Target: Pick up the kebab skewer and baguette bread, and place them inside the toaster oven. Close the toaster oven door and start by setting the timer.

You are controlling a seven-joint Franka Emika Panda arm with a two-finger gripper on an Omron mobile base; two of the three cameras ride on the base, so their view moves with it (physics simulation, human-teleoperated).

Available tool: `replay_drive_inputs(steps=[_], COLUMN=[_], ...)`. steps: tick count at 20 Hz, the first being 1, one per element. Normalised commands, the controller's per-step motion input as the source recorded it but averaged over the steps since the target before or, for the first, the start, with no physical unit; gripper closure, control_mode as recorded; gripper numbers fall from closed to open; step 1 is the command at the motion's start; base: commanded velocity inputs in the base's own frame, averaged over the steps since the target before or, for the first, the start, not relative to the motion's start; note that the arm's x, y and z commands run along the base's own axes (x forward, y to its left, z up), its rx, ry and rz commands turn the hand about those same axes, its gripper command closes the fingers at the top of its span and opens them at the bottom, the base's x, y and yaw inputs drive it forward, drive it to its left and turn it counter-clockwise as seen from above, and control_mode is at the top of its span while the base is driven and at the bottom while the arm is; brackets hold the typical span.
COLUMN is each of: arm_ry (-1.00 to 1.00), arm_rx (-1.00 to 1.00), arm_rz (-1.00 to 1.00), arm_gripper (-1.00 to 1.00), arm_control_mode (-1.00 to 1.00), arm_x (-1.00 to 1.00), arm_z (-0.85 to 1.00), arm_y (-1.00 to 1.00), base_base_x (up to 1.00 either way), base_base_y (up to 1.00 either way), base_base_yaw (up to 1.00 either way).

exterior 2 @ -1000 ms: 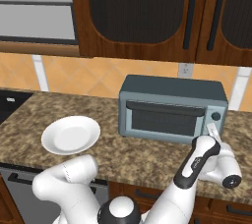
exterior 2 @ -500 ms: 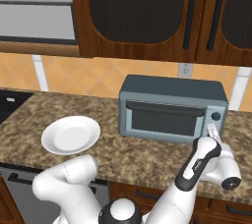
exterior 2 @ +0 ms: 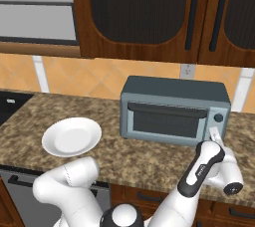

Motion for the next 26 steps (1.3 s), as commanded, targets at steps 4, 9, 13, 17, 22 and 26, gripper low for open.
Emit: replay_drive_inputs(steps=[4, 9, 13, 17, 22, 26], arm_ry=[0.0, 0.0, 0.0, 0.0, 0.0, 0.0], arm_rx=[0.0, 0.0, 0.0, 0.0, 0.0, 0.0], arm_rz=[0.0, 0.0, 0.0, 0.0, 0.0, 0.0], arm_gripper=[-1.0, -1.0, -1.0, -1.0, -1.0, -1.0], arm_control_mode=[-1.0, -1.0, -1.0, -1.0, -1.0, -1.0], arm_x=[0.0, -0.01, 0.04, 0.01, 0.0, 0.0], arm_z=[-0.05, 0.0, -0.01, -0.06, -0.02, -0.08], arm_y=[0.1, 0.01, 0.03, 0.03, 0.03, 0.08], base_base_x=[0.0, 0.0, 0.0, 0.0, 0.0, 0.0], base_base_y=[0.0, 0.0, 0.0, 0.0, 0.0, 0.0], base_base_yaw=[0.0, 0.0, 0.0, 0.0, 0.0, 0.0])
